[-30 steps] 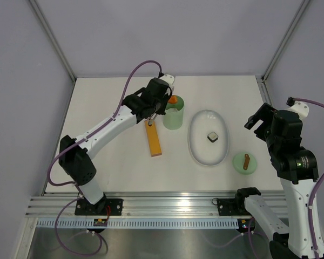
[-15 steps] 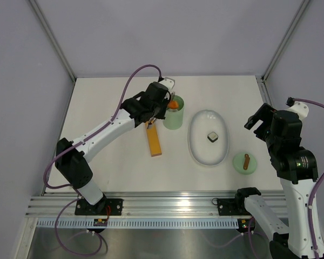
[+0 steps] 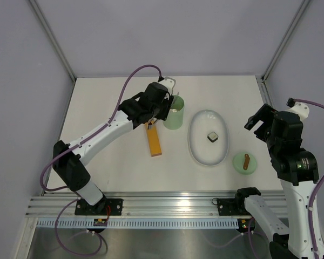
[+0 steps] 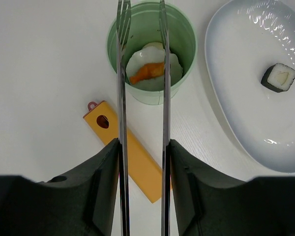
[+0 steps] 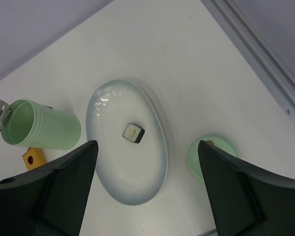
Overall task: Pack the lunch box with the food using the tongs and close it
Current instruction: Place the fake food in the packing box, then place the clamp at the center of the board.
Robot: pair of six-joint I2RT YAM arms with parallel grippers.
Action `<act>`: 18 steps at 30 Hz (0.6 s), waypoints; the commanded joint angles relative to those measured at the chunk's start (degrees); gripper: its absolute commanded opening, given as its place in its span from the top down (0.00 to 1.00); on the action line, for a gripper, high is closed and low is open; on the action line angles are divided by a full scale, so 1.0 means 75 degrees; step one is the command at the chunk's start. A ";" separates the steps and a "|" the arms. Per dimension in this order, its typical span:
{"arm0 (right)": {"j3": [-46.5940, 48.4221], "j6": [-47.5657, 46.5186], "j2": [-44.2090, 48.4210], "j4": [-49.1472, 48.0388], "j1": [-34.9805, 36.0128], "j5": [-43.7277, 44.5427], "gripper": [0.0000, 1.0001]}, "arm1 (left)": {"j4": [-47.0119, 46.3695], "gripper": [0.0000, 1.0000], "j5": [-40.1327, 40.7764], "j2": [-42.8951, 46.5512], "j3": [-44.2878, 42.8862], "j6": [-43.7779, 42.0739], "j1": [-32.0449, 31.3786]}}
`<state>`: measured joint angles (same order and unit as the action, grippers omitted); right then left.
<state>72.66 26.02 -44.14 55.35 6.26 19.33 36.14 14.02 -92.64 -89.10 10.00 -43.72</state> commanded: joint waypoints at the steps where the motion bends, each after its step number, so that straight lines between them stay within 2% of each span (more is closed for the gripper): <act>1: 0.0050 0.0081 0.0084 -0.0068 -0.0026 -0.0070 0.09 | -0.0331 0.57 0.0076 0.0492 -0.0319 -0.0032 -0.0099; 4: 0.0061 0.0093 0.0120 -0.0045 -0.0026 -0.0070 0.09 | -0.0261 0.63 0.0111 0.0691 -0.0424 -0.0056 -0.0170; 7: 0.0050 0.0081 0.0120 -0.0021 -0.0026 -0.0070 0.09 | -0.0167 0.75 0.0368 0.0996 -0.0518 -0.0149 -0.0193; 9: 0.0050 0.0093 0.0155 -0.0033 -0.0026 -0.0070 0.09 | -0.0096 0.87 0.0894 0.1229 -0.0518 -0.0266 -0.0182; 10: 0.0038 0.0093 0.0155 -0.0021 -0.0026 -0.0081 0.09 | -0.0073 0.89 0.1093 0.1312 -0.0460 -0.0325 -0.0193; 14: -0.0020 0.0093 0.0178 -0.0079 -0.0026 -0.0105 0.09 | -0.0061 0.93 0.1903 0.1570 -0.0145 -0.0571 0.0075; 18: -0.0114 0.0058 0.0155 -0.0161 -0.0026 -0.0140 0.09 | -0.0189 0.93 0.1893 0.1735 0.0453 -0.0373 0.0801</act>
<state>72.36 26.22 -43.18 55.35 6.26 19.09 36.88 24.23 -81.21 -88.51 7.05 -40.97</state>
